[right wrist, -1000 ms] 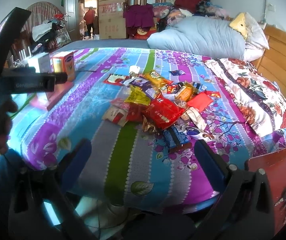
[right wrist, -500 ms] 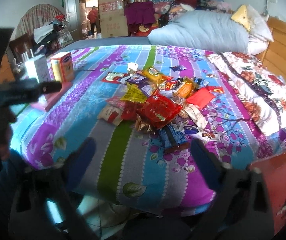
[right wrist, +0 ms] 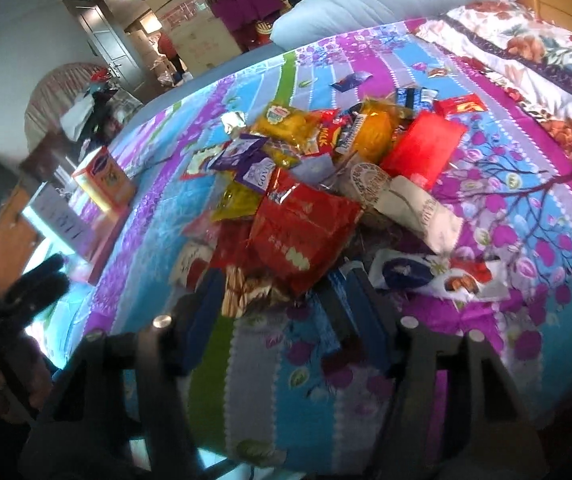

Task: Organize snacks
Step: 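Grasp the beige handwritten snack bag with left tool while right tool grasps red bag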

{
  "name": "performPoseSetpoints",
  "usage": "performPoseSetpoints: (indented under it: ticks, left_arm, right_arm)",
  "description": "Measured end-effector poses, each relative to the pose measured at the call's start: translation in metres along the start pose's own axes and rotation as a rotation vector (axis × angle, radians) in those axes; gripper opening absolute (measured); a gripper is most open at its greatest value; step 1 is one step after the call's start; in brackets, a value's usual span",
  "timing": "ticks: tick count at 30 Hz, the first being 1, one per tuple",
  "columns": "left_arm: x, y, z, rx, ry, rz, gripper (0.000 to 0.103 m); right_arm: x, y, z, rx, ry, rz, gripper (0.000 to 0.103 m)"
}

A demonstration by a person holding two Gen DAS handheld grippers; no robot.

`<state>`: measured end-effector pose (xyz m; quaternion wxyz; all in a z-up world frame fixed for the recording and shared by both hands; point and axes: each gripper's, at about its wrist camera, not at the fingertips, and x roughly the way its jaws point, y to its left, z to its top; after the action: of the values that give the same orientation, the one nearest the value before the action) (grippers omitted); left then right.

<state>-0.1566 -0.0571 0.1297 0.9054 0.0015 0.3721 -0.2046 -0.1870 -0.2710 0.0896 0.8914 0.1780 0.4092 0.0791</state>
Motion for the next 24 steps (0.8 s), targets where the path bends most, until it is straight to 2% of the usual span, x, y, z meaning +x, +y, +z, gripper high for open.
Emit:
performPoseSetpoints:
  ticks: [1,2,9,11,15,17,18,21,24]
  left_arm:
    - [0.002,0.001,-0.001,0.003,-0.004,-0.01,0.099]
    - [0.004,0.001,-0.001,0.002,-0.003,-0.023,0.099]
    - [0.001,0.01,0.0,-0.027,-0.05,-0.094,0.097]
    - [0.004,0.012,0.003,-0.037,-0.035,-0.064,0.097]
    - [0.021,0.013,0.006,-0.026,0.045,0.052,0.097]
    - [0.029,0.016,0.003,-0.034,0.082,0.083,0.097]
    - [0.033,0.018,0.001,-0.041,0.101,0.1,0.097]
    - [0.038,0.022,-0.005,-0.048,0.123,0.108,0.097]
    - [0.039,0.022,-0.006,-0.046,0.128,0.107,0.097]
  right_arm:
    - [0.004,0.001,0.002,-0.01,0.008,0.0,0.051]
    - [0.007,0.0,0.004,-0.015,0.014,-0.006,0.048]
    - [0.009,-0.012,0.008,0.031,-0.006,-0.016,0.05]
    - [0.003,-0.011,0.007,0.035,-0.016,-0.006,0.05]
    - [-0.002,-0.007,0.004,0.033,-0.025,-0.004,0.05]
    - [-0.002,-0.004,0.002,0.031,-0.021,-0.002,0.05]
    - [-0.001,-0.003,0.002,0.03,-0.017,-0.001,0.054]
    - [-0.001,-0.003,-0.002,0.033,-0.01,0.005,0.062]
    - [-0.002,-0.004,-0.004,0.036,-0.007,-0.001,0.062]
